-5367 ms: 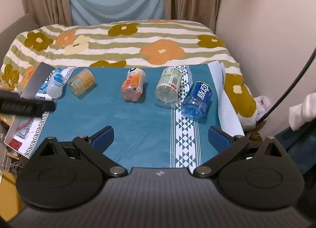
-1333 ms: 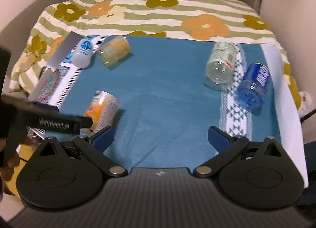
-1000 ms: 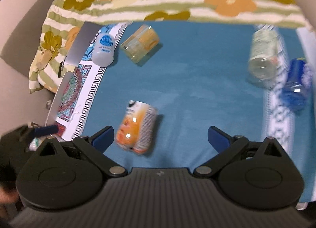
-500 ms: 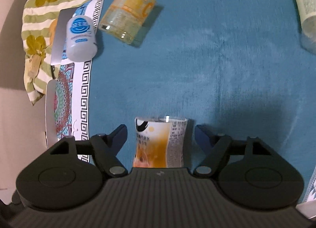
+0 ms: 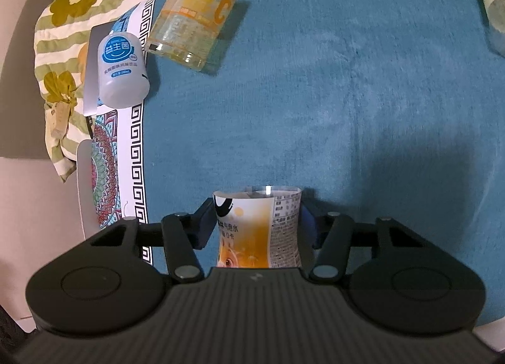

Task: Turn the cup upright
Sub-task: 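Close the right tool around the orange-labelled cup's body, then turn the cup opening-up with the right tool, set it down, open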

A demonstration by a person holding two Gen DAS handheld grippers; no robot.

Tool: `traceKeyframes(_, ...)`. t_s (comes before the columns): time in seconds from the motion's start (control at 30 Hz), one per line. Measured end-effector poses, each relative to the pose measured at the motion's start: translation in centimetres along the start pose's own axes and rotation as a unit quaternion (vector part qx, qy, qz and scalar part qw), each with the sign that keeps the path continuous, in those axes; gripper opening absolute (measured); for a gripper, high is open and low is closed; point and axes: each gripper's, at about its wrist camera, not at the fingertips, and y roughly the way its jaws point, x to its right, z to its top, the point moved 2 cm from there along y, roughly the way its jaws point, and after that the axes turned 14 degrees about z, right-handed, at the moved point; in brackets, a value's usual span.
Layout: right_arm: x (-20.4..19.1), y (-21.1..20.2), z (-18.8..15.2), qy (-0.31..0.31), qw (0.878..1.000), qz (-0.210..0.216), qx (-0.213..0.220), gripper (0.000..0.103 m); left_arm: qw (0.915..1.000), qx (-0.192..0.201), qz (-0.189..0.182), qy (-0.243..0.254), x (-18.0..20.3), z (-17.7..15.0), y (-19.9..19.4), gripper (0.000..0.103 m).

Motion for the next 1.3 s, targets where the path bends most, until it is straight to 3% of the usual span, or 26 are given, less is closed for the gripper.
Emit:
traceKeyframes(0.13,-0.6,-0.9,-0.2,-0.016,1.0,0.009,0.021,0.069,1.0,0.001,-0.001,-0.001,0.0,0.0,-0.2,0.103)
traceKeyframes(0.27,-2.6,-3.3,-1.1,-0.087,0.992,0.003,0.091,0.068,1.0,0.002,-0.004,-0.006,-0.1,0.0,-0.4,0.103)
traceKeyframes(0.4,-3.8,-4.9,-2.7,-0.155,0.972,-0.023,0.174,0.068,1.0,-0.001,-0.005,-0.008,-0.2,-0.2,-0.3,0.103)
traceKeyframes(0.5,-4.4,-4.9,-4.1,-0.208,0.951,-0.06,0.222,0.068,1.0,-0.003,-0.004,-0.006,-0.2,-0.4,-0.1,0.103)
traceKeyframes(0.67,-4.3,-3.4,-5.9,-0.27,0.921,-0.11,0.259,0.068,1.0,-0.005,-0.002,0.003,0.0,-0.9,0.4,0.103)
traceKeyframes(0.9,-3.6,-1.8,-8.3,-0.321,0.89,-0.128,0.296,0.068,0.9999,-0.011,-0.002,0.012,0.4,-1.6,0.8,0.103)
traceKeyframes(1.3,-3.4,-1.7,-9.7,-0.323,0.888,-0.132,0.3,0.071,0.9999,-0.008,-0.003,0.013,0.9,-2.0,0.3,0.103)
